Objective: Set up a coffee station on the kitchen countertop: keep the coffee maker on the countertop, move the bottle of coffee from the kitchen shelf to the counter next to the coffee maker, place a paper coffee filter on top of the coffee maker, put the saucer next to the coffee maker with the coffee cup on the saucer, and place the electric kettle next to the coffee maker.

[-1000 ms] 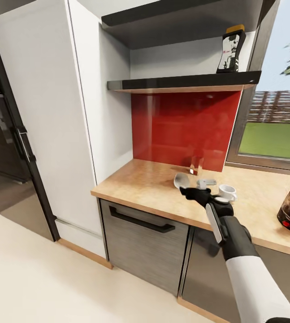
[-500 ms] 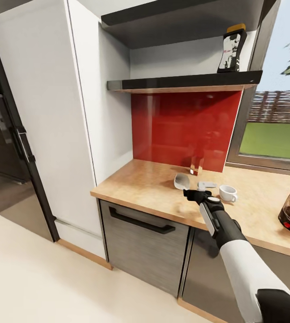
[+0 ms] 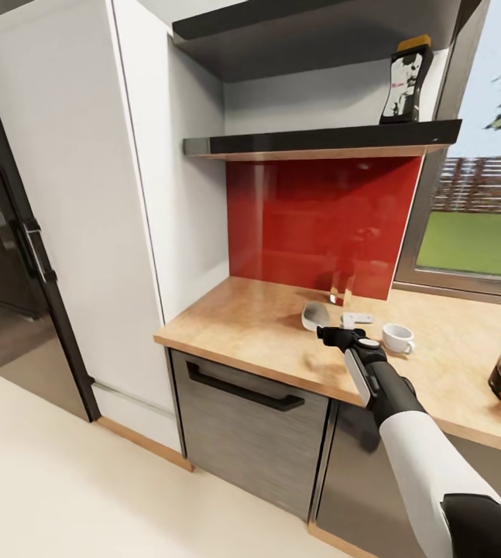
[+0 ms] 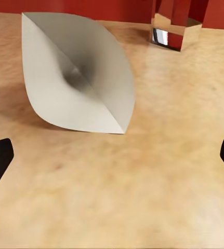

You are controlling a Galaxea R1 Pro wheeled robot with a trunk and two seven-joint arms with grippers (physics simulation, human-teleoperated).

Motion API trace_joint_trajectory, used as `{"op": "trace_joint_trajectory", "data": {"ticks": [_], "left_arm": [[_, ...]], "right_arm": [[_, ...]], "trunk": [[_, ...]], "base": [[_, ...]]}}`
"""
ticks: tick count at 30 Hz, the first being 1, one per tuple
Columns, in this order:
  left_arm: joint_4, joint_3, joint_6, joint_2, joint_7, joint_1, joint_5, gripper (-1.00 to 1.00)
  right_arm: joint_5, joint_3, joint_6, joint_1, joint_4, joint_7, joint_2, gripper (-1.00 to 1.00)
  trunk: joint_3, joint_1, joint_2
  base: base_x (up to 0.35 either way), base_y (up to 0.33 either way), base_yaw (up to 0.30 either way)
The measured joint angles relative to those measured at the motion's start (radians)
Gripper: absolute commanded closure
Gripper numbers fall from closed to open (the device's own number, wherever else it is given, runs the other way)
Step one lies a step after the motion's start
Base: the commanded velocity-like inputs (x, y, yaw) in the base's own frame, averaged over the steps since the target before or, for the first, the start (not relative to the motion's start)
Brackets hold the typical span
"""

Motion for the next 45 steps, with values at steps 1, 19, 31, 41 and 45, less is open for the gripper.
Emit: {"op": "trace_joint_trajectory", "data": {"ticks": [1, 19, 31, 41, 45], "left_arm": [[0.0, 0.0, 0.0, 0.0, 0.0, 0.0, 0.0, -1.0], [-0.001, 0.0, 0.0, 0.0, 0.0, 0.0, 0.0, -1.0], [0.0, 0.0, 0.0, 0.0, 0.0, 0.0, 0.0, -1.0], [0.0, 0.0, 0.0, 0.0, 0.0, 0.0, 0.0, -1.0], [0.0, 0.0, 0.0, 0.0, 0.0, 0.0, 0.0, -1.0]], "right_arm": [[0.0, 0.0, 0.0, 0.0, 0.0, 0.0, -0.001, -1.0], [0.004, -0.001, -0.002, 0.0, 0.0, -0.001, -0.009, -1.0], [0.005, -0.001, -0.002, 0.0, 0.001, -0.001, -0.009, -1.0], [0.006, -0.001, -0.002, 0.0, 0.002, -0.001, -0.009, -1.0], [0.006, -0.001, -0.002, 0.0, 0.002, -0.001, -0.01, -1.0]], "trunk": [[0.0, 0.0, 0.0], [0.0, 0.0, 0.0], [0.0, 0.0, 0.0], [0.0, 0.0, 0.0], [0.0, 0.0, 0.0]], "base": [[0.112, 0.0, 0.0], [0.097, -0.044, 0.0], [0.068, 0.008, 0.0], [0.062, -0.02, 0.0], [0.032, -0.014, 0.0]]}}
